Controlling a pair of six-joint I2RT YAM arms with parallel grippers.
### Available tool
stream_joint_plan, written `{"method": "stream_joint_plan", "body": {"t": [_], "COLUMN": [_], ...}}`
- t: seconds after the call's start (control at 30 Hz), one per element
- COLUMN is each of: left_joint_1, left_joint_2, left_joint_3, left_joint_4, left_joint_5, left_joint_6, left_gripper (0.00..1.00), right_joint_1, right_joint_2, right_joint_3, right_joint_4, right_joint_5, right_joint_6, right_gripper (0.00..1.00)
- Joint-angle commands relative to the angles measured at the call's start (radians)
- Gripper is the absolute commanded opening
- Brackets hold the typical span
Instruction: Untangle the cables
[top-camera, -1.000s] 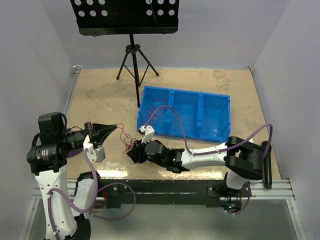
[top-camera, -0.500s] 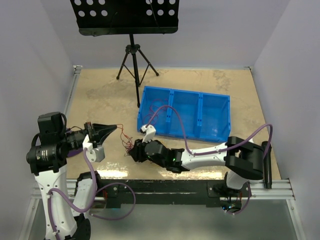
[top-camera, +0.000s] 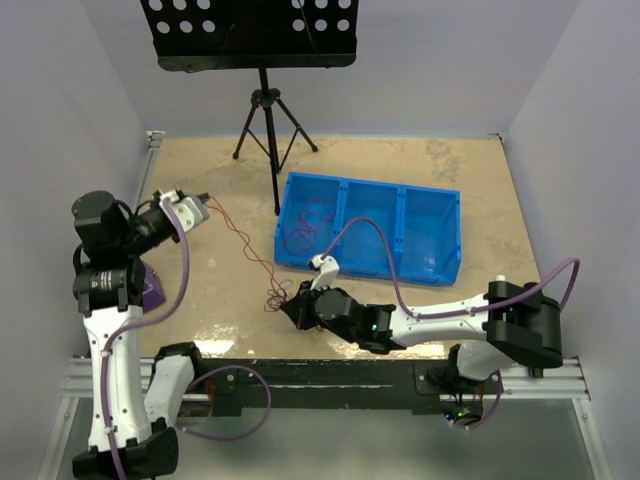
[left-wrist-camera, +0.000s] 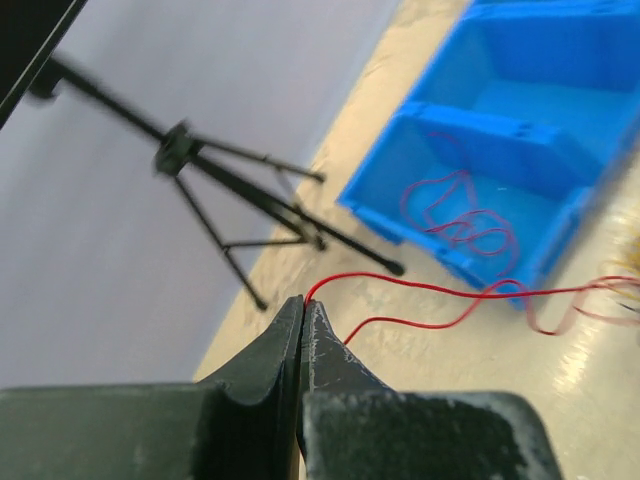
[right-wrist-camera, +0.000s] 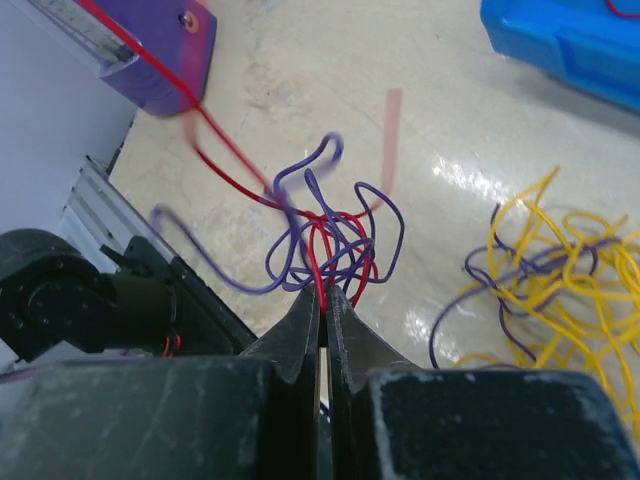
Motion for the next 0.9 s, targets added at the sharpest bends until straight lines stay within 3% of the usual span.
{"method": "stream_joint_plan", "body": {"t": [0.0,0.13,0.33,0.53,0.63,0.87], "left_joint_1": [-0.001,-0.001,0.0,0.0,0.0,-0.001], "left_joint_2": [0.025,0.051,0.077,0.051,0.03,-0.021], "left_joint_3": [-0.026,-0.026,-0.006,-0.009,-0.04,-0.077], "left_joint_4": [0.443,0.63,0.736,0.657,0.629,0.523], "left_joint_5": [-0.357,-0.691,-0.923,-0.737,-0.658,-0.506], "left_joint_6": [-0.365,-0.463,-0.523,-0.522,-0.482,-0.427], "left_gripper": [0.0,0.0,0.0,0.0,0.0,0.0], "right_joint_1": [0.039,0.107,0.18,0.184,0.184,0.184], "right_joint_2": [-0.068,-0.081,-0.032,-0.012,0.005,0.035], "right_joint_3": [-0.082,-0.134,-0.149,-0.134,-0.113,-0.055], "right_joint_4": [-0.004,-0.007,-0.011,-0.037,-0.06,-0.09], "right_joint_5": [0.035,0.046,0.041,0.055,0.055,0.059], "right_joint_6": [0.091,0.155,0.226,0.23,0.218,0.192], "right_gripper": [0.01,0.01,0.02,0.1,0.27,0.28]}}
